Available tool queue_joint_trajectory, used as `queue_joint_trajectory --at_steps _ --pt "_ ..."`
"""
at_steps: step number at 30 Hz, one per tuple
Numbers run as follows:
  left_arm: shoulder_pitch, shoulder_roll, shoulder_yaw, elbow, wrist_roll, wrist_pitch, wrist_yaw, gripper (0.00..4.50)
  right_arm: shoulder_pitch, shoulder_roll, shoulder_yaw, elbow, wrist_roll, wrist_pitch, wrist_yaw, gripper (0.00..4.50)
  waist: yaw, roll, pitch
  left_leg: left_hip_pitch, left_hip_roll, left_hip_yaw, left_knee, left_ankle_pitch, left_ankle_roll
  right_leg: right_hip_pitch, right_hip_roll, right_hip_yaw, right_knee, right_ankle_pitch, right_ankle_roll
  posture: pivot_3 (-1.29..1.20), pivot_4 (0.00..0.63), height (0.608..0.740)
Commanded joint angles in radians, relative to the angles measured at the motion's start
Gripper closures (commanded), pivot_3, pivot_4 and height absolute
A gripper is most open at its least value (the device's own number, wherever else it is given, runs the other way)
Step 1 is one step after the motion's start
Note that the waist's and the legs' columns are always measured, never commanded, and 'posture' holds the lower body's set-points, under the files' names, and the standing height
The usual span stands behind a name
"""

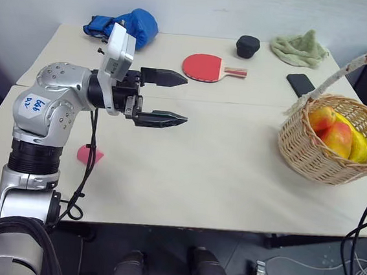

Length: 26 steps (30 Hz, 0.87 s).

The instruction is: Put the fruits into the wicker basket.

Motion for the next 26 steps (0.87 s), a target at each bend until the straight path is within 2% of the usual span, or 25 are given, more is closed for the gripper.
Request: queue_joint_trajectory --at_steps 1,8,13,14,17,21,23,26 --pt "-0.039 -0.002 0.013 0.015 0.005 -0.022 -0.014 0.00 0.031 0.007 -0.040 -0.011 -0.002 -0.055 -0.019 4.19 -0.001 0.001 0.000 0.000 0.000 0.000 0.000 0.000 0.000 0.000 0.000 0.000 0.000 0.000 0.000 0.00 0.150 0.740" --pt "-0.049 -0.014 0.001 0.048 0.003 -0.025 -0.044 0.00 0.169 -0.016 -0.124 -0.145 0.107 0.049 0.034 1.92 0.004 0.001 -0.001 -0.001 0.000 -0.001 0.000 0.000 0.000 0.000 0.000 0.000 -0.001 0.000 0.000 0.00 0.150 0.740" --pt "-0.052 -0.021 0.003 0.069 0.003 -0.028 -0.065 0.00 0.342 -0.085 -0.274 -0.310 0.242 0.189 0.155 0.20 0.012 0.001 -0.001 -0.002 -0.001 -0.003 0.000 0.000 0.000 0.000 0.000 0.000 -0.002 0.000 0.001 0.00 0.150 0.740" --pt "-0.053 -0.022 0.003 0.078 0.005 -0.032 -0.071 0.00 0.398 -0.114 -0.349 -0.334 0.284 0.234 0.207 0.05 0.013 0.001 -0.001 -0.001 0.000 -0.004 0.000 0.000 0.000 0.000 0.000 0.000 -0.002 -0.001 0.001 0.00 0.150 0.740" --pt "-0.055 -0.019 0.002 0.098 0.012 -0.041 -0.089 0.00 0.574 -0.193 -0.576 -0.338 0.382 0.327 0.401 0.05 0.026 0.003 -0.002 -0.001 -0.001 -0.004 -0.001 0.000 0.000 0.001 0.000 0.001 -0.003 -0.001 0.001 0.00 0.150 0.740" --pt "-0.057 -0.009 0.010 0.119 0.007 -0.035 -0.112 0.00 0.817 -0.271 -0.846 -0.173 0.422 0.361 0.648 0.05 0.027 0.001 -0.001 0.000 0.000 -0.005 -0.001 -0.001 0.001 0.007 0.002 -0.001 -0.010 -0.001 0.002 0.00 0.150 0.740" --pt "-0.051 0.001 0.012 0.118 0.005 -0.030 -0.128 0.00 0.853 -0.309 -0.908 -0.077 0.424 0.363 0.678 0.05 0.026 -0.001 -0.001 0.005 0.000 -0.007 -0.001 -0.002 0.001 0.015 0.003 -0.003 -0.015 -0.002 0.001 0.00 0.150 0.740" --pt "-0.038 0.012 0.013 0.117 0.006 -0.033 -0.143 0.00 0.826 -0.349 -0.934 0.008 0.449 0.411 0.644 0.05 0.021 -0.003 0.000 0.011 0.001 -0.007 -0.002 -0.006 0.004 0.021 0.000 -0.001 -0.020 -0.004 -0.004 0.00 0.150 0.740"
